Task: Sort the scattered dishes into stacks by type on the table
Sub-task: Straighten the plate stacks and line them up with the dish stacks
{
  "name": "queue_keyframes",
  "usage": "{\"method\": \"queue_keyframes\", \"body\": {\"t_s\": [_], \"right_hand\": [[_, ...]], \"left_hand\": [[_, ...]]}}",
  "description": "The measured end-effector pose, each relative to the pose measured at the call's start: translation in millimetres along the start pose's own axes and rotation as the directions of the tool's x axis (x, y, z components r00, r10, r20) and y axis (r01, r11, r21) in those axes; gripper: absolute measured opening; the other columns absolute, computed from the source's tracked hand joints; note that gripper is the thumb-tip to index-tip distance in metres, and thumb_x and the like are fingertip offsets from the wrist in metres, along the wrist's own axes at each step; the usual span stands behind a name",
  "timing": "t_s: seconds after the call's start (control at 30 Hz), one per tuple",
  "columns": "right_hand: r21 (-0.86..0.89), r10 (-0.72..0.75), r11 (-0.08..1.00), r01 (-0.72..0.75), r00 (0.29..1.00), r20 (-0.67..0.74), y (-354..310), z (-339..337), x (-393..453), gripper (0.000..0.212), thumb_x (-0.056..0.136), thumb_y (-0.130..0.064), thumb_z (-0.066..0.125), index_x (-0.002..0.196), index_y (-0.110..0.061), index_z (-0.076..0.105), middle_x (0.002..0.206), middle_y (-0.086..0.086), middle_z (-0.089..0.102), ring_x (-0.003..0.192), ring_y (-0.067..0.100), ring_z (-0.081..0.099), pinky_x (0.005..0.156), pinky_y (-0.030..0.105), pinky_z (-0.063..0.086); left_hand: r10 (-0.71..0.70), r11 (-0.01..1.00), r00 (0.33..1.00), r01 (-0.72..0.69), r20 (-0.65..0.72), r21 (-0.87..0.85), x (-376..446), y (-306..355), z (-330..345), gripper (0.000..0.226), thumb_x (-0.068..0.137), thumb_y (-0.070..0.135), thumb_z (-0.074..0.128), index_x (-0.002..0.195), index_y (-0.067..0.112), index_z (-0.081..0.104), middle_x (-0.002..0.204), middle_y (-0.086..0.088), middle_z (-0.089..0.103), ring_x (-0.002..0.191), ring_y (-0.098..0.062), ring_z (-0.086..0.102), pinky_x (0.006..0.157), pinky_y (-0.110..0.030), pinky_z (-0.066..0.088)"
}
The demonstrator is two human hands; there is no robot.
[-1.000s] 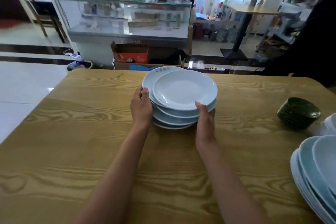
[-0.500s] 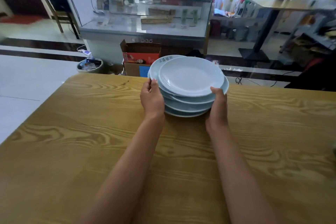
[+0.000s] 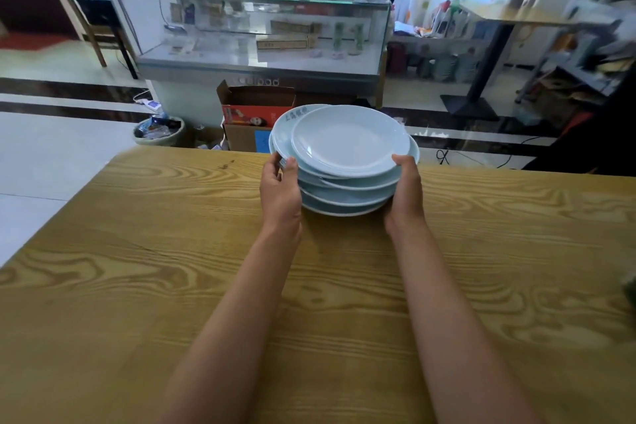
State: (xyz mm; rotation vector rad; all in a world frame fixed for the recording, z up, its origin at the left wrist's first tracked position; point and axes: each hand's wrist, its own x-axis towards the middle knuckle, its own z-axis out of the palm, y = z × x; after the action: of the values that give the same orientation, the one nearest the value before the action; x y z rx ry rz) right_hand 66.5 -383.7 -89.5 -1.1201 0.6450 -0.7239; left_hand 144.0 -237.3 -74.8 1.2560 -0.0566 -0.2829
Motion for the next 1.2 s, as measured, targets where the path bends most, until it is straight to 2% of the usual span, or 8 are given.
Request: {"method": "queue_keyframes", "body": {"t_s": [0.23,0.37,0.43,0.57,0.67,0.83,0.97,1.2], "right_hand": [[-0.102,-0.014,0.995,0.014,1.0,0.01,-4.4,-14.7,-40.5,0.064,0.079,-0.066,0.056,0.127,-0.024,0.055,0.117,0.001,0.064,0.113,0.018,0.058,0.102,0.044,0.045],[-0.472,-0.088,0.881,0.044,0.994,-0.071,2.7,-34.5,-81.7,0.053,0.097,-0.05,0.044,0.141,-0.021,0.044,0.135,0.0,0.053,0.124,0.02,0.049,0.104,0.04,0.041],[-0.665,-0.141,0.741,0.096,0.99,-0.014,6.2,-45.0,-106.3,0.056,0.098,-0.045,0.046,0.147,-0.02,0.036,0.148,0.002,0.042,0.135,0.02,0.04,0.109,0.037,0.036],[-0.94,-0.17,0.25,0.232,0.966,0.194,17.7,-78.8,-161.7,0.054,0.099,-0.04,0.043,0.148,-0.018,0.036,0.158,0.005,0.026,0.146,0.019,0.018,0.118,0.033,0.015],[-0.956,-0.133,0.059,0.288,0.951,0.279,14.1,-104.5,-210.2,0.052,0.1,-0.041,0.038,0.148,-0.019,0.035,0.159,0.007,0.023,0.148,0.018,0.013,0.119,0.031,0.005],[-0.955,-0.079,0.012,0.295,0.953,0.294,2.4,-151.9,-297.1,0.054,0.101,-0.042,0.034,0.151,-0.023,0.027,0.161,-0.001,0.015,0.148,0.011,0.006,0.118,0.027,-0.003],[-0.883,-0.284,0.375,0.283,0.942,0.181,-12.1,-191.3,-367.3,0.037,0.092,-0.036,0.05,0.125,-0.023,0.064,0.136,-0.012,0.054,0.136,-0.007,0.03,0.117,0.023,0.022],[-0.803,-0.781,0.488,0.343,0.582,-0.226,-105.8,-261.6,-443.9,0.021,0.086,-0.027,0.052,0.091,-0.019,0.071,0.099,-0.006,0.068,0.1,0.008,0.062,0.086,0.015,0.045]], "left_hand": [[0.088,0.986,0.996,-0.083,-0.022,0.147,-19.4,-1.8,-13.9,0.046,0.102,0.037,0.039,0.146,0.026,0.03,0.148,0.003,0.037,0.134,-0.017,0.038,0.108,-0.038,0.037],[0.196,0.887,0.98,-0.188,0.026,0.421,-52.2,-17.1,-27.0,0.044,0.102,0.03,0.038,0.143,0.013,0.035,0.145,-0.005,0.042,0.131,-0.02,0.04,0.102,-0.029,0.031],[0.244,0.75,0.957,-0.289,0.158,0.595,-66.8,-29.6,-37.4,0.038,0.098,0.019,0.046,0.135,0.007,0.045,0.138,-0.01,0.049,0.127,-0.026,0.045,0.103,-0.033,0.034],[0.183,0.176,0.855,-0.514,0.485,0.839,-103.3,-48.7,-56.0,0.041,0.091,0.024,0.047,0.128,0.008,0.054,0.139,-0.013,0.049,0.125,-0.032,0.046,0.108,-0.041,0.033],[0.143,0.039,0.78,-0.619,0.609,0.785,-138.6,-56.8,-59.2,0.043,0.096,0.027,0.042,0.135,0.011,0.05,0.145,-0.011,0.044,0.136,-0.027,0.036,0.116,-0.043,0.022],[0.039,0.019,0.724,-0.69,0.689,0.724,-187.5,-66.2,-46.2,0.045,0.098,0.028,0.04,0.14,0.013,0.044,0.152,-0.009,0.036,0.142,-0.026,0.026,0.117,-0.043,0.016],[-0.021,0.175,0.662,-0.736,0.749,0.654,-236.9,-74.8,-14.7,0.052,0.098,0.03,0.043,0.146,0.014,0.034,0.153,-0.007,0.033,0.144,-0.024,0.023,0.117,-0.038,0.018],[-0.017,0.538,0.564,-0.691,0.826,0.482,-335.1,-83.2,58.7,0.048,0.1,0.036,0.043,0.146,0.024,0.034,0.151,-0.003,0.036,0.141,-0.02,0.029,0.113,-0.037,0.028]]}}
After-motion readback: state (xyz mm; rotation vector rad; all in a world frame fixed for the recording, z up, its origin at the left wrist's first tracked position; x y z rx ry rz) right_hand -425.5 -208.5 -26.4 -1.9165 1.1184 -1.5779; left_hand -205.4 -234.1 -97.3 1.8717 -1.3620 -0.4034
